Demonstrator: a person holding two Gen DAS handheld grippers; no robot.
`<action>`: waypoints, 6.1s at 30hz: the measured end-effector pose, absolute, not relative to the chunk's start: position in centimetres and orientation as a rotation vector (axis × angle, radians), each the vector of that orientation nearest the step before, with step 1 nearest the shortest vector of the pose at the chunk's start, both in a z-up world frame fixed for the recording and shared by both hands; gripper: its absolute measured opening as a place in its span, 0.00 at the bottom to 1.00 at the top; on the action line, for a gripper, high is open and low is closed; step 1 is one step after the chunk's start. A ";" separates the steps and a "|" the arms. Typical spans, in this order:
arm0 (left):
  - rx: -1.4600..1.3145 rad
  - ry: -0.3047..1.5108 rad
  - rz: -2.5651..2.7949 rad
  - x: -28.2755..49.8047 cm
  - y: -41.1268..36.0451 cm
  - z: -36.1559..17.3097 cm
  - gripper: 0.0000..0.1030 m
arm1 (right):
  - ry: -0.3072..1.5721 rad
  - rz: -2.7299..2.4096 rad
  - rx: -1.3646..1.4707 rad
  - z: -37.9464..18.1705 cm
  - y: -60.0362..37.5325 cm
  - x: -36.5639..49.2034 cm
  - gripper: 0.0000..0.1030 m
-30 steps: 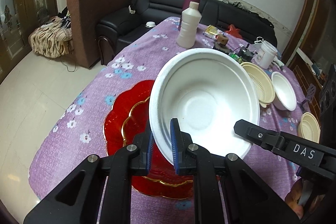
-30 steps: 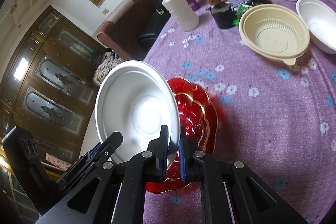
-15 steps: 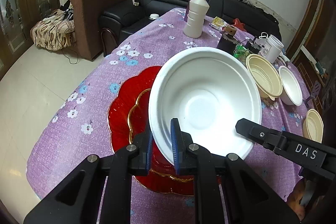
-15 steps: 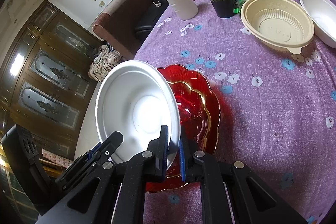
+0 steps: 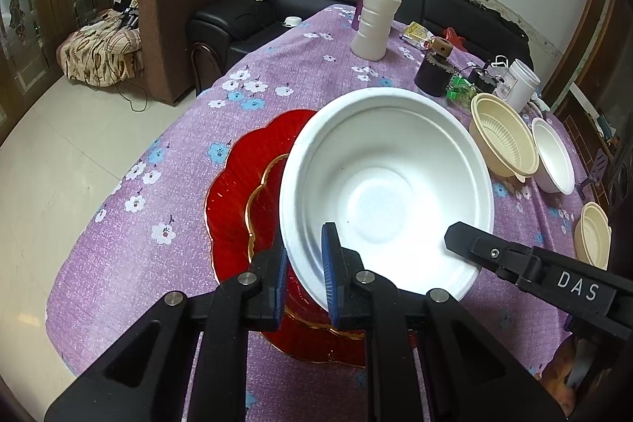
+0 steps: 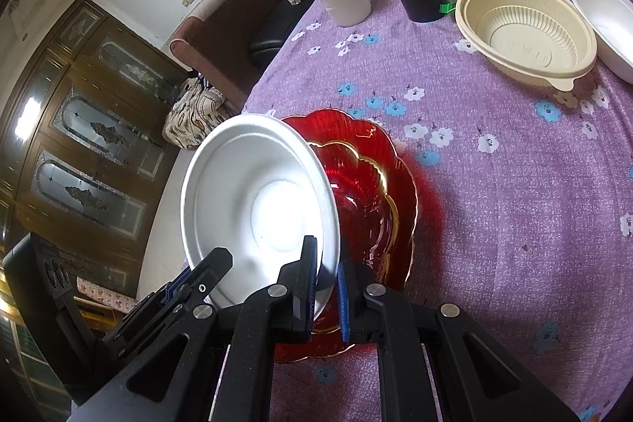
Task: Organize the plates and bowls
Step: 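Lower the held white foam bowl onto the stacked red plates with both grippers, then open both grippers and release the white foam bowl on the red plates, then move both grippers to the large cream plastic bowl and grasp its rim, then lift the cream plastic bowl and carry it toward the red plate stack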
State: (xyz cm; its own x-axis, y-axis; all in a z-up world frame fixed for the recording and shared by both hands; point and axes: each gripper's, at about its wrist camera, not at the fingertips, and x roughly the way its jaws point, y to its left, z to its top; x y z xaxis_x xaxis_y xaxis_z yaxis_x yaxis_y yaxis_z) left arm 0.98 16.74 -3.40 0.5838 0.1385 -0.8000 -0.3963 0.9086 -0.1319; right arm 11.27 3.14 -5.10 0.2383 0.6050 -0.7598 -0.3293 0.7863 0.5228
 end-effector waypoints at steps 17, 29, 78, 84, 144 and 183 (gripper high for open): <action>-0.320 0.936 0.327 1.5 17.0 -4.6 0.14 | 1.205 0.645 0.269 -6.2 3.8 11.7 0.08; -0.325 0.955 0.336 1.4 17.2 -5.1 0.14 | 1.226 0.636 0.251 -6.8 4.4 11.7 0.09; -0.512 0.831 0.312 2.5 16.4 0.2 0.80 | 1.110 0.615 0.263 -1.8 -2.9 12.0 0.72; -0.420 0.859 0.163 8.1 11.0 1.5 0.80 | 1.081 0.465 0.564 -2.8 -11.9 15.3 0.74; -0.259 1.006 0.119 14.3 1.0 -4.1 0.12 | 1.095 0.309 0.613 -6.5 -16.3 16.3 0.12; -0.205 0.987 0.017 6.5 -1.8 -4.3 0.13 | 1.064 0.269 0.599 -5.9 -19.4 6.9 0.13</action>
State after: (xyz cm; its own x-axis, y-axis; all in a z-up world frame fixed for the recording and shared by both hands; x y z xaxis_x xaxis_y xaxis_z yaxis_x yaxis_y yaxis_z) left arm 6.51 -1.81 -4.34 0.5527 -0.0787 -0.8297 -0.1072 0.9806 -0.1644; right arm 6.91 -19.45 -5.89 0.4719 0.4834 -0.7373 0.0751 0.8112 0.5799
